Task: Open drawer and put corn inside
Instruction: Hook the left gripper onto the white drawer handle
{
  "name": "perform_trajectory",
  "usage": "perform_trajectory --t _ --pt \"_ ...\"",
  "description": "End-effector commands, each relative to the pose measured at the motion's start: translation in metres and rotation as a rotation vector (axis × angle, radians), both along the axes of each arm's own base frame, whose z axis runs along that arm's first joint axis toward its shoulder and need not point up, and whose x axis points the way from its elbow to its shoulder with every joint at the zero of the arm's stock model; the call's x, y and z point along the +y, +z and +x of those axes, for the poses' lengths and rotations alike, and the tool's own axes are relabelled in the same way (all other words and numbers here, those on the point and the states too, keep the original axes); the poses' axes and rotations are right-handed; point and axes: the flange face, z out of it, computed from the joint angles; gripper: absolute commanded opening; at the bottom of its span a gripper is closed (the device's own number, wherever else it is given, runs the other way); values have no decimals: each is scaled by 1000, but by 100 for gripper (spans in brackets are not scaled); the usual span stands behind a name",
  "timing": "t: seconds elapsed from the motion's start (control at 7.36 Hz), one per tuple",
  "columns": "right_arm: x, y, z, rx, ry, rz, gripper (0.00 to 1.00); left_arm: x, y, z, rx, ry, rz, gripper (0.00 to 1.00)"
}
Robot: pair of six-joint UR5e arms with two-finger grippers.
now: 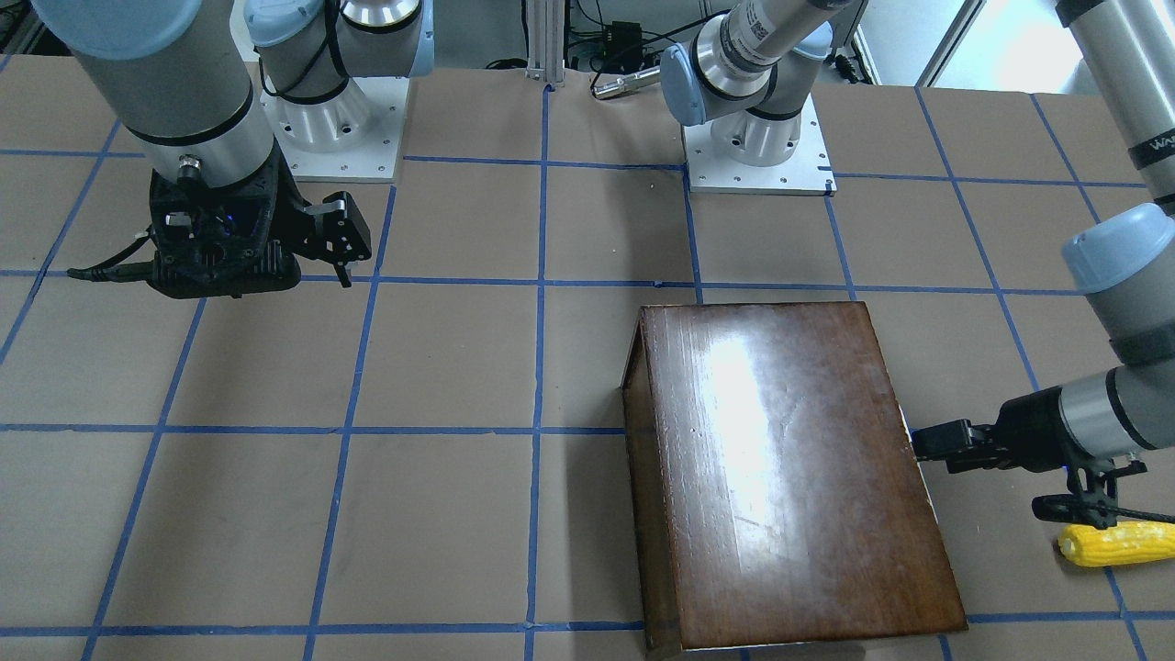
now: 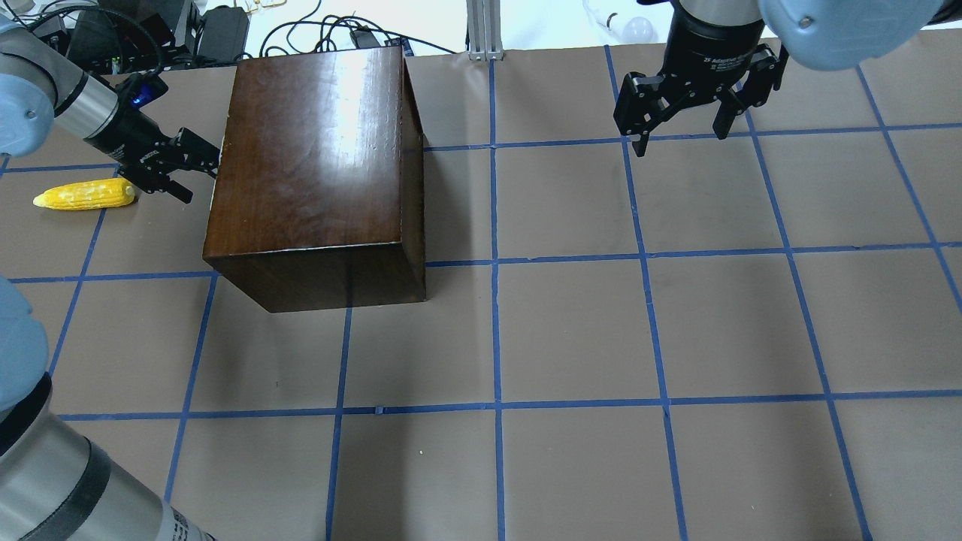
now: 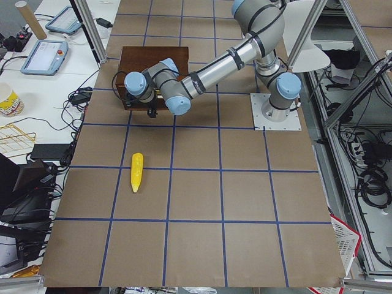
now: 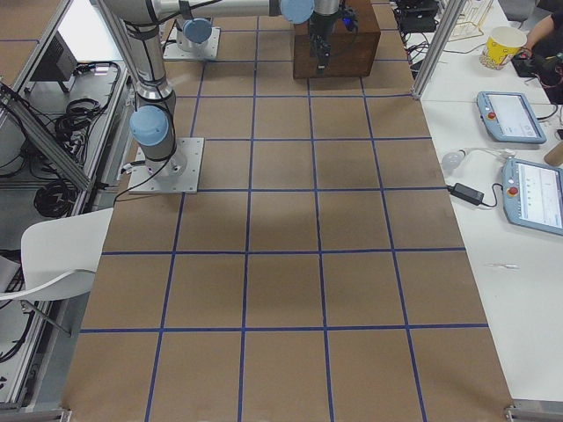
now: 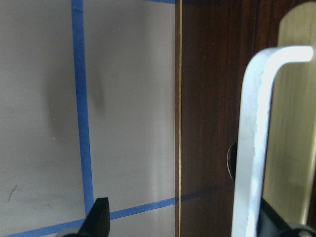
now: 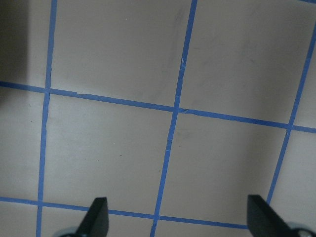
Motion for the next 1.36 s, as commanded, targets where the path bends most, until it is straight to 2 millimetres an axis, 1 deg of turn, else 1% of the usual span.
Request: perform_trajectory --t 0.0,0.54,0.68,1.09,1.22 --pt "0 0 0 0 2 0 100 -1 -4 -1 3 -8 1 99" --pt "0 0 0 0 2 0 100 -1 -5 0 2 -20 -6 99" --pt "0 0 0 0 0 2 100 -4 -1 4 -19 -24 -39 99" --pt "0 0 0 0 0 0 100 -7 2 8 -41 -28 -68 100" --pt "0 0 0 0 0 0 100 -5 0 7 -39 -28 -64 100"
